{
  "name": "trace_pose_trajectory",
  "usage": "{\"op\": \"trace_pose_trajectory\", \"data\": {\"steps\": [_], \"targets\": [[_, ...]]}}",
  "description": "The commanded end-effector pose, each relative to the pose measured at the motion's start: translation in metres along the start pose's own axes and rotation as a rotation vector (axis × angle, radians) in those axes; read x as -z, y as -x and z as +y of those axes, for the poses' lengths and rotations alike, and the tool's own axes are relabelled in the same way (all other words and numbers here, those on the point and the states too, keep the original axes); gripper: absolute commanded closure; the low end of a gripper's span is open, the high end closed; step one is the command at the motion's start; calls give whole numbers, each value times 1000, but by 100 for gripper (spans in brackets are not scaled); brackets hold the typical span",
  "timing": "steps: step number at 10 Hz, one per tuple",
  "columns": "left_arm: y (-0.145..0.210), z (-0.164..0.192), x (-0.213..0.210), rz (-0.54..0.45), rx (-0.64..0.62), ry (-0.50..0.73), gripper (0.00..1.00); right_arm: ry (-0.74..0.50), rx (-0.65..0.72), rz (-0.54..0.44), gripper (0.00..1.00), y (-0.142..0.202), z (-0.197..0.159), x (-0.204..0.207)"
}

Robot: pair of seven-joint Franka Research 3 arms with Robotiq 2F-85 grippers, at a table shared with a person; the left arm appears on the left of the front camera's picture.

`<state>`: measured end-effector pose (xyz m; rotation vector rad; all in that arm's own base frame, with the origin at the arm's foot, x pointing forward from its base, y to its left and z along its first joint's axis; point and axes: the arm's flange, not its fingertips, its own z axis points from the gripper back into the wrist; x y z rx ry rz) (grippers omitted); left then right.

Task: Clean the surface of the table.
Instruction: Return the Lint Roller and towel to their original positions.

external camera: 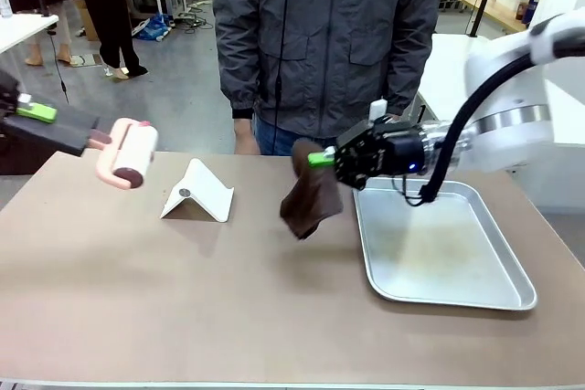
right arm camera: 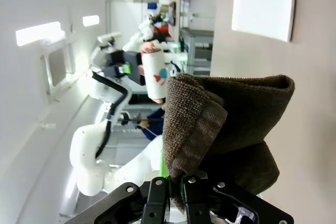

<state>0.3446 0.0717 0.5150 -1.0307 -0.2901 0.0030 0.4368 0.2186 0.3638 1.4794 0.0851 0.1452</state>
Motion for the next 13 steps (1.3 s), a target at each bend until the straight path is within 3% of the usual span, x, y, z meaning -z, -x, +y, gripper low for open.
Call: {"op": "trace_pose_trajectory", "data": {"steps": [1, 3, 4, 9, 11, 13], "targets": [[-15, -10, 27, 76, -9, -56, 78, 48, -1, 0, 92, -7, -25, 18], [-33, -5, 53, 240, -39, -1, 78, 23, 14, -37, 92, -13, -31, 6], [-10, -14, 41, 85, 2, -38, 78, 41, 23, 19, 92, 3, -30, 21], [-17, -14, 42, 96, 2, -29, 78, 44, 30, 15, 92, 1, -35, 20], [-54, -42, 77, 146, 57, -96, 78, 64, 128, -219, 92, -19, -31, 38], [-69, -56, 109, 134, 87, -238, 78, 138, 182, -341, 92, -19, -35, 38]]}}
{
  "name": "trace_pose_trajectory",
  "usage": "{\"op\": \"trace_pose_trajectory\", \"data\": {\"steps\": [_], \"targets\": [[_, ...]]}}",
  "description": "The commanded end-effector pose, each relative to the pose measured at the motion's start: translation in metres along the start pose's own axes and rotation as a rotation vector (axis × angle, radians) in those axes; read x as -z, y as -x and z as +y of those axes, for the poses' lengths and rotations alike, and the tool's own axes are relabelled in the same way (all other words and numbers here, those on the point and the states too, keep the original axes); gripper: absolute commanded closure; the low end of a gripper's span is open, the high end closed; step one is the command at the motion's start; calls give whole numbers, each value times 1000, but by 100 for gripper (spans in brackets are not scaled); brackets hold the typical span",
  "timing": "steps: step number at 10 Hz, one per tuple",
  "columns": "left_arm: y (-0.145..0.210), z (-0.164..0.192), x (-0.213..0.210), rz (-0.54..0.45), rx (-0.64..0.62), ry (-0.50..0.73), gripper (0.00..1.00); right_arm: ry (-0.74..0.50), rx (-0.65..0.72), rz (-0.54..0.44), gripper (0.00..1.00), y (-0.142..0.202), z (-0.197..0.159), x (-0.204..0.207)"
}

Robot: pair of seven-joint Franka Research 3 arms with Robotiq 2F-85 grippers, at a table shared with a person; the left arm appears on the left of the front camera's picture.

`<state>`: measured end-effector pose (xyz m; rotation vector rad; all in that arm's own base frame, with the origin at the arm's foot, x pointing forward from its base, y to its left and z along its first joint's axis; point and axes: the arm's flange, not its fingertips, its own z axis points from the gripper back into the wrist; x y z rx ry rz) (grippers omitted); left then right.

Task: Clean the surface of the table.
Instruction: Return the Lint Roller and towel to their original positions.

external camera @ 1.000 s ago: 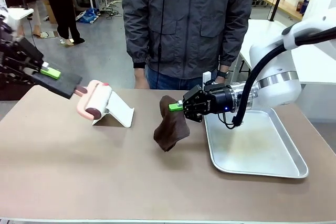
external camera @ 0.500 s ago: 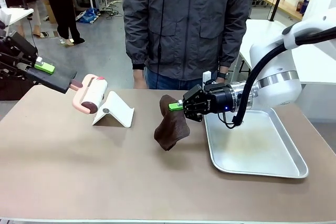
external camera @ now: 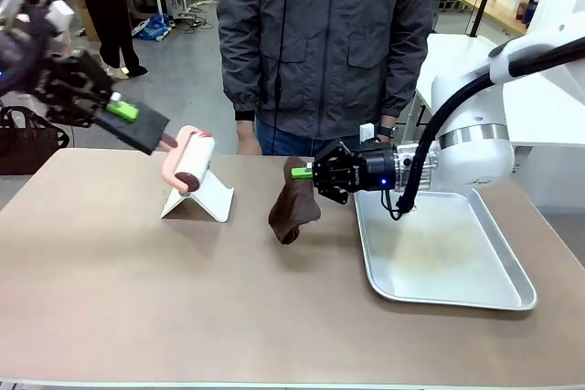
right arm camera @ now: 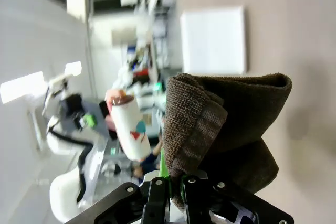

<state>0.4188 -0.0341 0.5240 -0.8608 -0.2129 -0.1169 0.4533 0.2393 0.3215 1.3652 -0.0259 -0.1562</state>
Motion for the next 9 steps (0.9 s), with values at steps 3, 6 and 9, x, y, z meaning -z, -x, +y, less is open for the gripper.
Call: {"op": "trace_pose_trajectory", "data": {"steps": [3, 6, 9], "targets": [[-26, -13, 36, 82, -25, -175, 78, 72, 43, -93, 92, 1, 3, 18], [-37, -17, 71, 36, -86, -228, 78, 111, 24, -57, 92, 3, -3, 17], [-53, -15, 97, -40, -113, -257, 78, 117, 10, -38, 92, 0, -5, 15]]}}
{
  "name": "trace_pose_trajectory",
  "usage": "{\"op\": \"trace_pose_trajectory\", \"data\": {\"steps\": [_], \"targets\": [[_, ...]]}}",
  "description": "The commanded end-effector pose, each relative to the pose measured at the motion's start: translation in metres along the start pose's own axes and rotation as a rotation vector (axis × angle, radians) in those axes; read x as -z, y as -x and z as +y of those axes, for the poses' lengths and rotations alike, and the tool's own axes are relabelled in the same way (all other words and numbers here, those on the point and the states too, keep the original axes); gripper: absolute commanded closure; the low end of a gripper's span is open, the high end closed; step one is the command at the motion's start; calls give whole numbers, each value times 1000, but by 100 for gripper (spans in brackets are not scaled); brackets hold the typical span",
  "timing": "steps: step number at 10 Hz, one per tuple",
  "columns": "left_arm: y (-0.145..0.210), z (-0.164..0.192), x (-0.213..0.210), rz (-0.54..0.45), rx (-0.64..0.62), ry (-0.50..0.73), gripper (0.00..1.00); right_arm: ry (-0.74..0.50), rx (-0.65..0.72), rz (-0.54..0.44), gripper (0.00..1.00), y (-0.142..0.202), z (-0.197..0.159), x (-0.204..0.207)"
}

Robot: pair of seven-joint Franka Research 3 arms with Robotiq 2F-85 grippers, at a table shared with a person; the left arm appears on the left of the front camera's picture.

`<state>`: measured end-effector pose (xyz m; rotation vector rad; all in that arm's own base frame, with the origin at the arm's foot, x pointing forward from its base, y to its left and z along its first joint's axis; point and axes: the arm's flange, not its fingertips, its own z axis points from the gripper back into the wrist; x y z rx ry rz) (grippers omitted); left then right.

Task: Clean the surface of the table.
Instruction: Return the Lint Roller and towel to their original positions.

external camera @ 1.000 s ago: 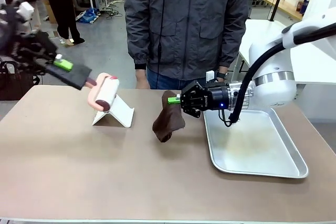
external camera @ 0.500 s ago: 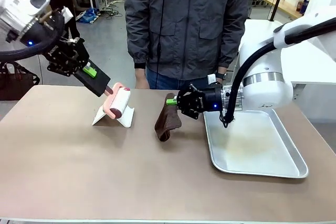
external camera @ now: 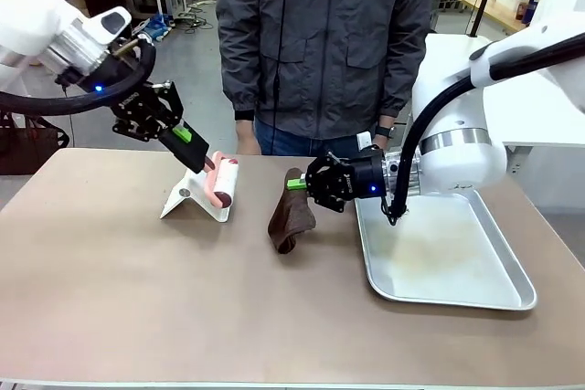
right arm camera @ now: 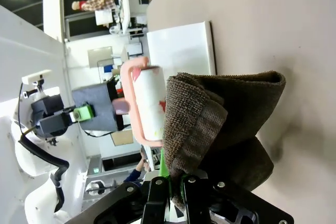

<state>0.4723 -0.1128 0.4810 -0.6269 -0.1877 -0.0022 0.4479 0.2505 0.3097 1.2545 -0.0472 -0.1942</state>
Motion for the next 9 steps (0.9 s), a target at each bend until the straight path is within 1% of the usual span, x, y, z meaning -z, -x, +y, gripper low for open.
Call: {"op": "trace_pose_trajectory", "data": {"steps": [1, 3, 4, 7, 9], "targets": [[-16, -6, 7, -33, -21, -26, 78, -1, 1, 12, 92, -8, 3, -1], [-28, -2, 20, -46, -22, -33, 78, -21, 10, 12, 92, -11, -1, -5], [-36, 3, 30, -25, -38, -44, 78, -28, 13, 14, 92, -13, -3, -6], [-54, 20, 45, 68, -39, 13, 78, -48, 17, 14, 92, -15, -7, -8], [-56, 32, 50, 67, -42, -8, 78, -52, 20, 14, 92, -16, -9, -7]]}}
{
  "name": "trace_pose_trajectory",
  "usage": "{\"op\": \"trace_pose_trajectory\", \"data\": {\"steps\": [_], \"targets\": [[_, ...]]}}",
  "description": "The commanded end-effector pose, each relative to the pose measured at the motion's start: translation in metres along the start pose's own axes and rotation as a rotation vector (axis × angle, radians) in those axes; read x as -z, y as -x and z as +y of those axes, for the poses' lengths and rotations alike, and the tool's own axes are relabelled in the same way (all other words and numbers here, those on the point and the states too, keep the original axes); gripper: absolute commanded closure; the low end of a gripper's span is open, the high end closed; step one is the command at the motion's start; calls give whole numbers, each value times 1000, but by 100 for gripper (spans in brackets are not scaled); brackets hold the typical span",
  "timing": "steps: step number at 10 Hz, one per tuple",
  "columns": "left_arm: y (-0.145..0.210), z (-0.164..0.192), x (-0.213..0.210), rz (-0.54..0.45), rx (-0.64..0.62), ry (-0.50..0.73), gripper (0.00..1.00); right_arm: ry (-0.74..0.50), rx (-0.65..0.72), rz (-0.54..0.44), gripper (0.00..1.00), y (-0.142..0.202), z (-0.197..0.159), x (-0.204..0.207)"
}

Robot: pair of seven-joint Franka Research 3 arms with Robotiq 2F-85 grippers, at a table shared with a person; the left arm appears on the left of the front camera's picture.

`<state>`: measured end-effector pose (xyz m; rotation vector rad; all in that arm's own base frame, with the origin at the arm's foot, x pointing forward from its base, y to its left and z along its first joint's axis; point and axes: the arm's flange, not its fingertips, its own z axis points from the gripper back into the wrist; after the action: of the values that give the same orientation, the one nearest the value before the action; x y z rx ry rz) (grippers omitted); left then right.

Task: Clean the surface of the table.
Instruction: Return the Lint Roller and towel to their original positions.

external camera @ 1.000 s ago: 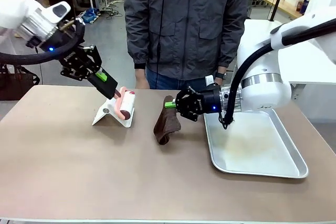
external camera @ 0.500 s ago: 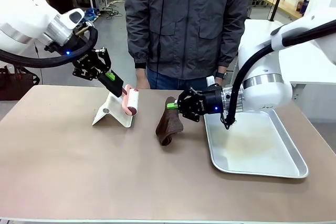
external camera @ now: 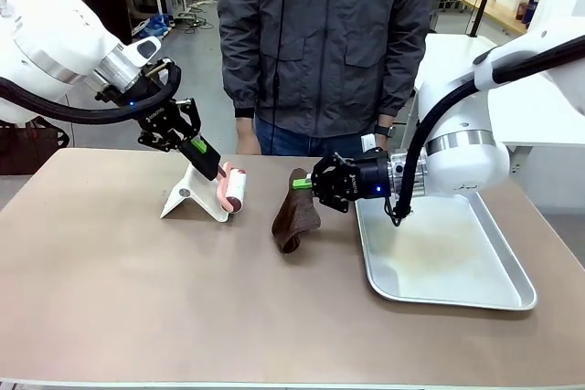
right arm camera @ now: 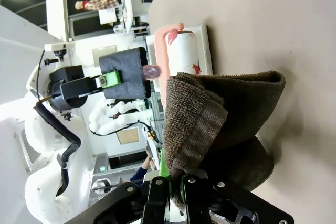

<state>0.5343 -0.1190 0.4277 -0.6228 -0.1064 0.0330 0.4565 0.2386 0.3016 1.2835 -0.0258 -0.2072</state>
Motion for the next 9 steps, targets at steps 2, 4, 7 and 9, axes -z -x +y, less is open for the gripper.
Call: {"op": "trace_pose_trajectory", "data": {"steps": [2, 4, 7, 9], "targets": [[-7, 12, -7, -8, 24, 23, 78, -24, 9, 12, 92, -7, 1, 4], [-9, 19, -8, -28, 24, 30, 78, -22, 10, 13, 92, -6, 1, 4], [-8, 30, -5, -29, 23, 54, 78, -16, 9, 11, 92, -5, 3, 4], [-6, 33, -2, -25, 20, 60, 78, -11, 7, 14, 92, -5, 3, 5]]}}
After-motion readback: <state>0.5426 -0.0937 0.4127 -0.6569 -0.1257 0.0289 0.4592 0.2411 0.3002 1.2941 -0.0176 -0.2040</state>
